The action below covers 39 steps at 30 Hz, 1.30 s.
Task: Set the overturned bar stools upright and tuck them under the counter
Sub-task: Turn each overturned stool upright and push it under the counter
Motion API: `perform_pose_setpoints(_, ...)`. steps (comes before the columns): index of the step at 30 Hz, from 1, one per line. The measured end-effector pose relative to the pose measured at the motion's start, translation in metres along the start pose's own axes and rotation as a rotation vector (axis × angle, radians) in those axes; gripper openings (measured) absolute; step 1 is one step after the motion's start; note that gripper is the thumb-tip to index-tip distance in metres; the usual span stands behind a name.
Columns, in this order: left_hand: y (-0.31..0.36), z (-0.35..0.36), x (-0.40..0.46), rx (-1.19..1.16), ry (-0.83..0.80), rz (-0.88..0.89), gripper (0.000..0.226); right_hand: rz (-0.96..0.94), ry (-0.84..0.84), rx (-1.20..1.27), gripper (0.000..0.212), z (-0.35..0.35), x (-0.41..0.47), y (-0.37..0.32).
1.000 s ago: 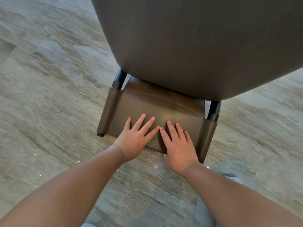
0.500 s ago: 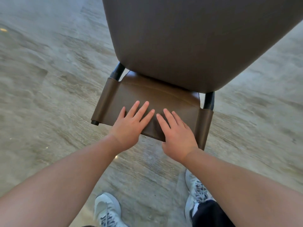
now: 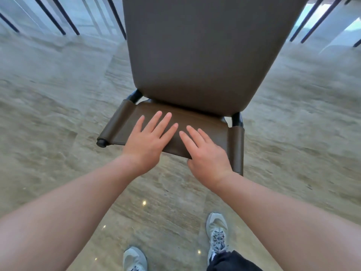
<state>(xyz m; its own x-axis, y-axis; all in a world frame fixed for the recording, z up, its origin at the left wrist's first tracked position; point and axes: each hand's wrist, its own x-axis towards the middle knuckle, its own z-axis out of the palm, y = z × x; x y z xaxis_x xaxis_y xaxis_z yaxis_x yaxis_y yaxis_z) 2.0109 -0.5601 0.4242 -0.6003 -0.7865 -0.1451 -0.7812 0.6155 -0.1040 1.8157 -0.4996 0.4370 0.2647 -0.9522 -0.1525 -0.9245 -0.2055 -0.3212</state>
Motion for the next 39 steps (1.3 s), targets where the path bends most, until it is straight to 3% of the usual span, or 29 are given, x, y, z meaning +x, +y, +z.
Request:
perform_pose_setpoints(7,-0.017,-0.114,0.067,-0.002,0.124,-0.130,0.076,-0.116,0.174,-0.110,0.071,-0.120,0.046,0.029)
perform_pose_setpoints(11,-0.031,-0.162,0.098,0.012,0.109,-0.207,0.078,-0.168,0.123,-0.191,0.075,-0.171,0.069,0.039)
perform_pose_setpoints(17,-0.066,-0.203,0.135,-0.094,0.053,-0.269,0.064,-0.223,0.032,-0.164,0.064,-0.214,0.114,0.038)
perform_pose_setpoints(20,-0.081,-0.211,0.155,-0.090,0.022,-0.235,0.071,-0.242,-0.030,-0.208,0.068,-0.230,0.137,0.041)
perform_pose_setpoints(26,-0.108,-0.235,0.196,-0.093,0.108,-0.095,0.076,-0.216,0.018,-0.272,0.063,-0.266,0.168,0.055)
perform_pose_setpoints(34,-0.169,-0.279,0.258,-0.039,-0.015,0.031,0.082,-0.066,0.033,-0.325,0.063,-0.322,0.206,0.075)
perform_pose_setpoints(39,-0.179,-0.286,0.276,0.015,-0.056,0.156,0.071,-0.007,0.036,-0.368,0.070,-0.339,0.213,0.078)
